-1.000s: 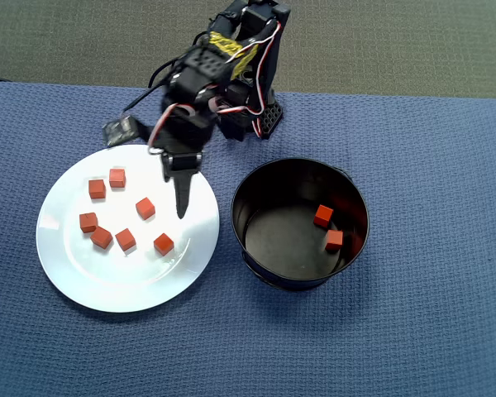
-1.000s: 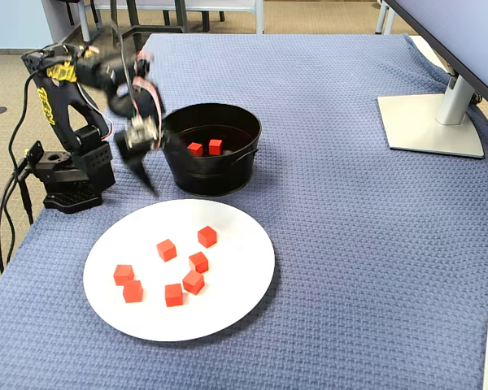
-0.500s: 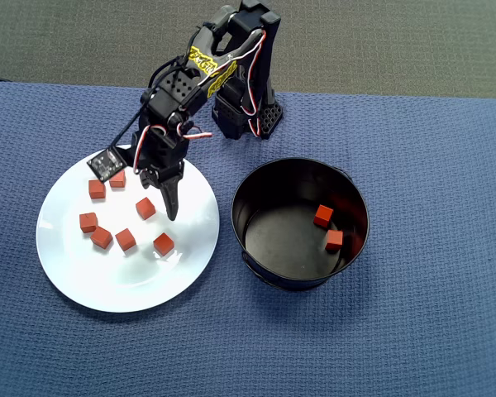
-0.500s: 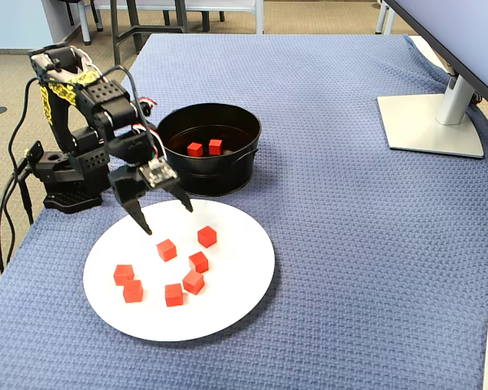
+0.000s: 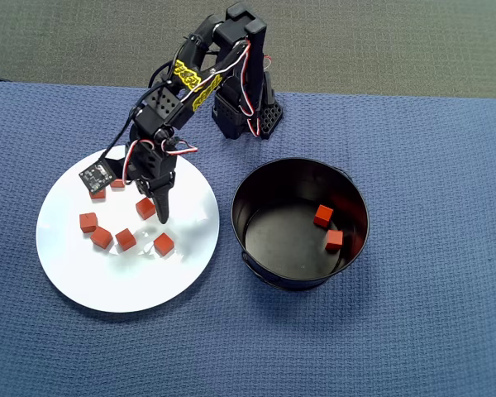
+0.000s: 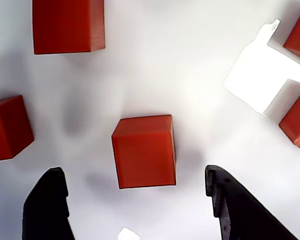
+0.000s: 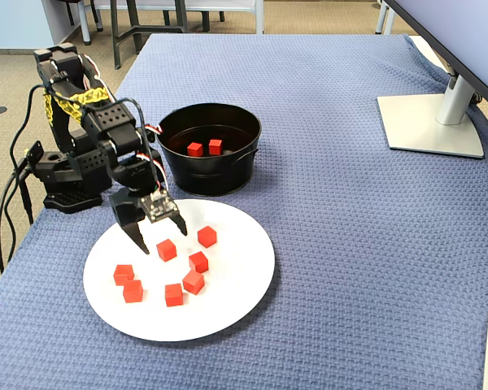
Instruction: Pick up the red cubes from the white plate and place them in the black recipient
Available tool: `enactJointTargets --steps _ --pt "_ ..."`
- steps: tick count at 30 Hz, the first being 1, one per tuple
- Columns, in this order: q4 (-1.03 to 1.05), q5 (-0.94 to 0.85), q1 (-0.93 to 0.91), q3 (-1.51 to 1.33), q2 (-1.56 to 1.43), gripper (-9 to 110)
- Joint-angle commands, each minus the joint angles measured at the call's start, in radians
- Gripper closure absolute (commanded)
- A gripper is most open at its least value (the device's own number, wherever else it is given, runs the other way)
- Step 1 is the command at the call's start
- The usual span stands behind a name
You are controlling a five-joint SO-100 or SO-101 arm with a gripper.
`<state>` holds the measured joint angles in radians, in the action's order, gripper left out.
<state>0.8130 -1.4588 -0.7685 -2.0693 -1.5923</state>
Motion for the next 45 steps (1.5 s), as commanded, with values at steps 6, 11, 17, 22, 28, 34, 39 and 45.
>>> enactJointTargets --steps 6,11,17,22,28,34,39,45 --pt "-0.067 0.038 0.000 0.066 0.025 83" --pt "-0.057 0.054 0.011 0.080 0.020 90" --pt "-0.087 0.192 0.032 0.077 -0.009 101" --pt "0.124 0.419 0.089 0.190 -0.121 101" --pt "0.387 0.663 0.173 0.232 -0.411 101" --pt "0.603 0.962 0.446 0.347 -0.601 102" --pt "0.730 1.172 0.781 0.449 -0.643 102" --pt "0.703 1.233 1.181 0.324 -0.555 69"
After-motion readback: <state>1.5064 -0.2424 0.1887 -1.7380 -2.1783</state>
